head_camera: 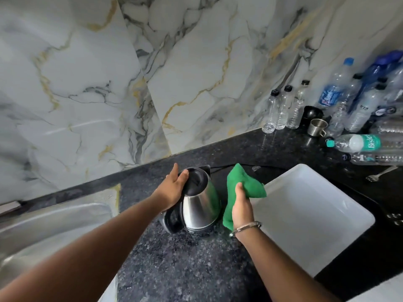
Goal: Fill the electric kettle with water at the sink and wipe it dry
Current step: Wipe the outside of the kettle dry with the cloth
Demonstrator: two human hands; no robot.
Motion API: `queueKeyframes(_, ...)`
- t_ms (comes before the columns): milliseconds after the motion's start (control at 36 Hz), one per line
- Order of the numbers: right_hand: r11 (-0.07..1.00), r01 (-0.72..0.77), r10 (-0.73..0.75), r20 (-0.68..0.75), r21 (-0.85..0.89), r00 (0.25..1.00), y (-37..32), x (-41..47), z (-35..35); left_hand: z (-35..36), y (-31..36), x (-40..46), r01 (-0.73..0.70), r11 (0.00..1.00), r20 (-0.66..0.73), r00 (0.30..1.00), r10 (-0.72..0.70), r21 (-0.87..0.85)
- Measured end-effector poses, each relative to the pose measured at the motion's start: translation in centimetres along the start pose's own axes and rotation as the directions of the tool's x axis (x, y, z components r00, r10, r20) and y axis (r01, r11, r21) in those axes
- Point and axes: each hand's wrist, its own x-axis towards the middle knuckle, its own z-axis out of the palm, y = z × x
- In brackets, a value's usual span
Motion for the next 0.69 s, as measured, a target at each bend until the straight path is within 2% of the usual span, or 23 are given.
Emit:
queueKeyframes(56,0.999,0.054,-0.054,0.087,-0.005,0.995,-1.4,-0.3,1.0,0.1,-0.2,0.3,-0.015,1.0,-0.007,1.0,0.015,0.002)
queueKeyframes(139,0.992,0.068,-0.043,0.228,-0.103,0.973,-3.6,0.5,3.5,0.2,-0.4,0.4,-0.032,0.997,-0.022,0.999,0.034,0.068)
queueKeyframes(278,0.982,-0.059,0.106,0.263,-0.18,0.959,-5.3,4.6,6.3,0.2,-0.3,0.3,-0.052,0.997,-0.021,0.998,0.053,0.061)
queueKeyframes(444,0.955,-0.221,0.291,0.464,-0.2,0.837,-4.7,10.1,7.3,0.6,-0.7,0.7,-0.078,0.996,-0.033,0.996,0.077,-0.037)
queueKeyframes(528,0.901,-0.23,0.397,0.488,-0.367,0.777,-4.3,11.2,7.9,0.6,-1.1,0.8,-0.082,0.996,-0.039,0.996,0.081,-0.023)
queueKeyframes(639,0.806,0.089,0.316,0.552,-0.586,0.771,-3.1,11.3,8.8,0.7,-1.3,0.7,-0.023,0.998,-0.062,0.998,0.026,0.052)
queueKeyframes(694,0.795,0.069,0.346,0.543,-0.602,0.765,-2.8,11.2,8.7,0.7,-1.0,0.5,-0.008,0.997,-0.07,0.997,0.014,0.079)
